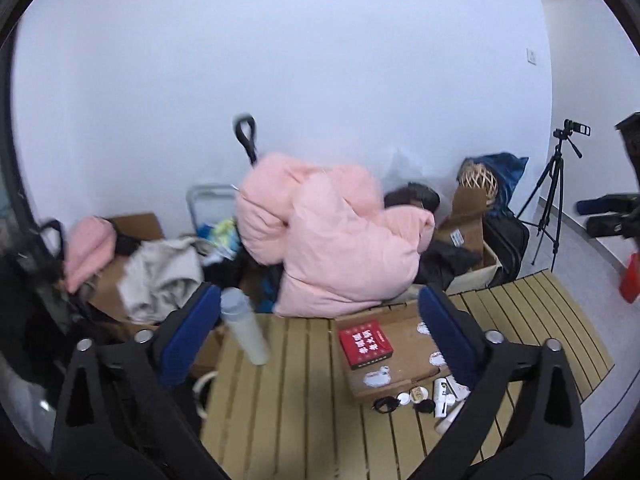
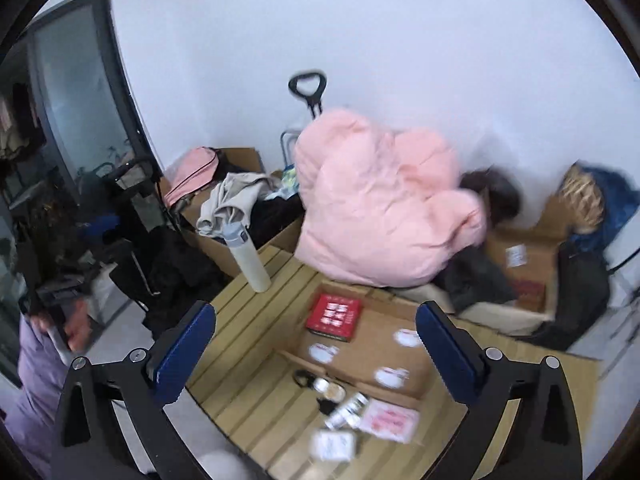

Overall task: Organize objects
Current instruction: 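Withdraw the right gripper from the tray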

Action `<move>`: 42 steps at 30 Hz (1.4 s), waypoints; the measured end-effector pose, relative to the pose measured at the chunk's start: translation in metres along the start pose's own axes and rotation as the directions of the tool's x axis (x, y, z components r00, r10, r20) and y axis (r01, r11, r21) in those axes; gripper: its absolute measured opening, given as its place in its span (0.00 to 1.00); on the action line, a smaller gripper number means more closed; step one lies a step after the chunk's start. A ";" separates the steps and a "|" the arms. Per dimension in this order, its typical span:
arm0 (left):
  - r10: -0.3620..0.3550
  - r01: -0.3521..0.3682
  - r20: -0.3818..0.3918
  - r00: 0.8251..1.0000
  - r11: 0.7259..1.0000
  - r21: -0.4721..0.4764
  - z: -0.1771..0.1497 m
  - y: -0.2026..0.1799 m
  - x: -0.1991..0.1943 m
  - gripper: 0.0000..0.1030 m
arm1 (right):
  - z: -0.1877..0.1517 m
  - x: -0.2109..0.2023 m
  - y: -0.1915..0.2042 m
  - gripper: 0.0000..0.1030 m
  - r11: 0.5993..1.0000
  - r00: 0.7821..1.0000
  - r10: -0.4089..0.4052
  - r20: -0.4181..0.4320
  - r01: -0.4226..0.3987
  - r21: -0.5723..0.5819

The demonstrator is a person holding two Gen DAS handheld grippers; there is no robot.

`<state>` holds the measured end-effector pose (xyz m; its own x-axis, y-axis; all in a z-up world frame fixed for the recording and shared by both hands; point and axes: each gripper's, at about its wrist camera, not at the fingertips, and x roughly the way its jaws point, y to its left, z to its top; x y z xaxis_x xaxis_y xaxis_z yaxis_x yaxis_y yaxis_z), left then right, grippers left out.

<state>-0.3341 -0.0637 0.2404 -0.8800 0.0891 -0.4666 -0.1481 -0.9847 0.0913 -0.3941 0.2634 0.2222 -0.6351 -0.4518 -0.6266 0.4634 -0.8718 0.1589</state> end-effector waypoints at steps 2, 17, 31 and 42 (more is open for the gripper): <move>0.035 -0.035 0.006 0.999 0.999 0.000 0.010 0.000 -0.037 0.99 | -0.001 -0.053 0.003 0.99 0.999 1.000 -0.024 0.015 0.024 -0.024; 0.241 -0.242 -0.085 0.967 0.970 -0.002 0.025 0.013 -0.122 0.99 | -0.039 -0.223 -0.024 0.99 0.900 0.913 -0.395 -0.098 0.363 -0.243; 0.135 -0.130 -0.135 0.982 0.991 0.040 -0.113 -0.020 -0.115 1.00 | -0.168 -0.156 0.028 0.99 0.910 0.925 -0.283 -0.255 0.175 -0.376; -0.041 0.028 -0.129 0.991 0.994 -0.102 -0.282 -0.065 -0.008 1.00 | -0.281 0.019 0.002 0.99 0.993 0.975 -0.063 -0.212 0.040 -0.111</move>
<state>-0.1899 -0.0426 -0.0095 -0.8076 0.1097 -0.5795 -0.1261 -0.9919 -0.0120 -0.2316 0.3064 -0.0035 -0.5175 -0.3451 -0.7830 0.5034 -0.8627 0.0475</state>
